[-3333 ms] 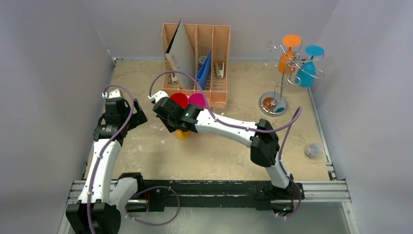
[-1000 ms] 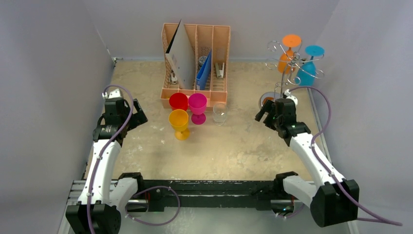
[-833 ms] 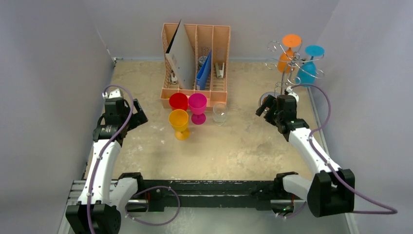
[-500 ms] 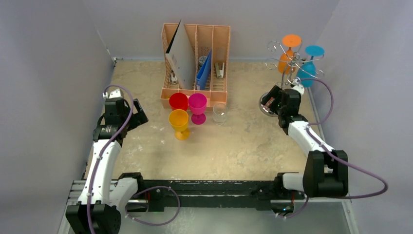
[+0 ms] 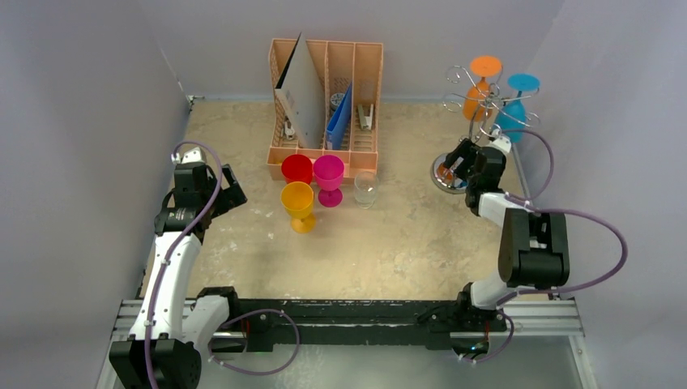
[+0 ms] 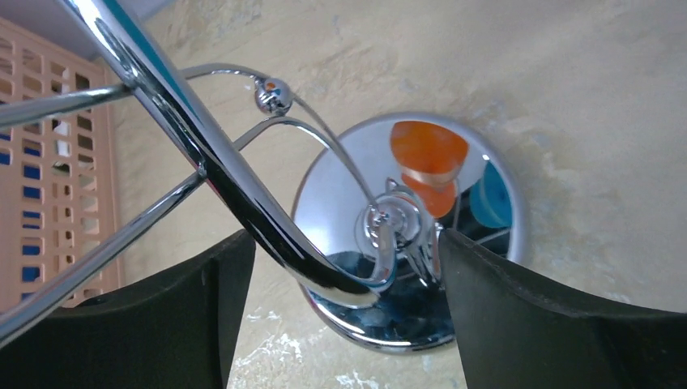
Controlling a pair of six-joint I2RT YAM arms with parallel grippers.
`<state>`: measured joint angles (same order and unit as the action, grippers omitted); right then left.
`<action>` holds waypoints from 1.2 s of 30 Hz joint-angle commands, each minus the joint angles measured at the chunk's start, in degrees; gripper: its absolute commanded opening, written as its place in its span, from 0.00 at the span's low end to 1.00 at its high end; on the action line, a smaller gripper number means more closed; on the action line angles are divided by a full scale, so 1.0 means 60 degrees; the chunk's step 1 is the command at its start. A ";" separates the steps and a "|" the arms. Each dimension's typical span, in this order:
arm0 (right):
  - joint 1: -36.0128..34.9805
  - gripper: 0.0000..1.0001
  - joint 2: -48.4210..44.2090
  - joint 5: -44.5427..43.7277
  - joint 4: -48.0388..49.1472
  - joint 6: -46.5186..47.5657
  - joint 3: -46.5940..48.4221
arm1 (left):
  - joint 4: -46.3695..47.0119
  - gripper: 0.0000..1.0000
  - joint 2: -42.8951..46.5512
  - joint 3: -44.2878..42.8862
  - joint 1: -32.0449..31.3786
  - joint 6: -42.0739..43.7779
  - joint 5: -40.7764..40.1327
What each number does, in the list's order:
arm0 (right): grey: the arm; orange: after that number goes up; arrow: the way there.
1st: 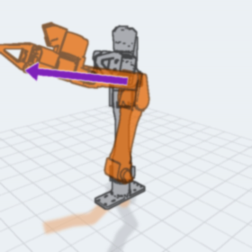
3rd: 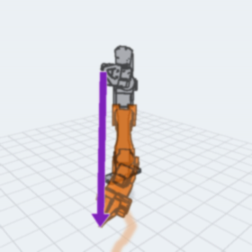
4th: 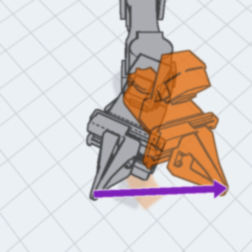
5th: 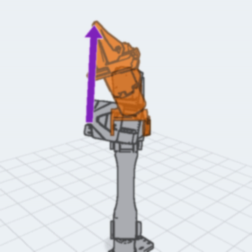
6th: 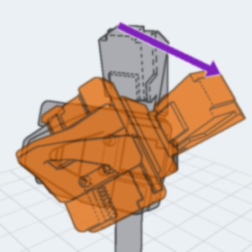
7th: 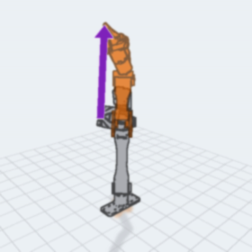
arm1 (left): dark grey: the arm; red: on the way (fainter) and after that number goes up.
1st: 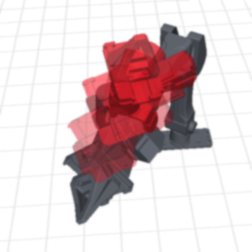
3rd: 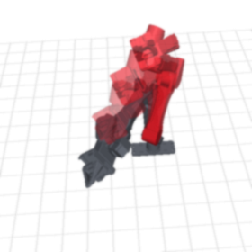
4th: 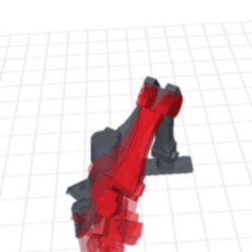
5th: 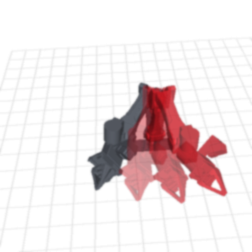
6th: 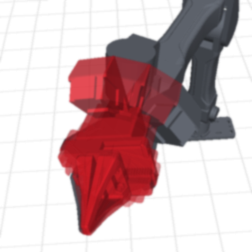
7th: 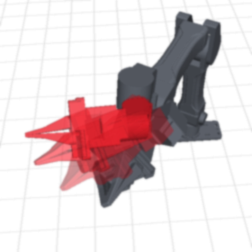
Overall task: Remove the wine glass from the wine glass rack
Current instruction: Move the wine rack to the center of the board.
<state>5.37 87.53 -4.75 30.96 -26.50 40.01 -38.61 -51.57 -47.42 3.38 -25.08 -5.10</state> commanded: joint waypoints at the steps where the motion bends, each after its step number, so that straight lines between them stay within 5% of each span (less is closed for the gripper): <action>1: 0.0101 0.82 0.0598 0.0764 0.1292 0.0272 0.0582 | 0.0305 0.99 0.0041 -0.0192 0.0074 -0.0053 0.0089; 11: 0.0093 0.73 0.1124 0.1529 0.2631 0.1139 0.0423 | 0.0268 0.99 0.0009 -0.0184 0.0071 -0.0082 0.0081; 24: 0.0094 0.80 0.1616 0.1484 0.4579 0.3425 -0.0471 | 0.0268 0.99 0.0014 -0.0181 0.0081 -0.0068 0.0096; 36: 0.0087 0.61 0.2415 0.2278 0.6365 0.3761 -0.0583 | 0.0304 0.98 -0.0034 -0.0176 0.0081 -0.0068 0.0104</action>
<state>6.46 101.93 6.44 64.31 -6.79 36.99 -38.50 -51.79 -47.42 3.38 -25.08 -4.86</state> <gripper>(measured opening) 0.627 0.988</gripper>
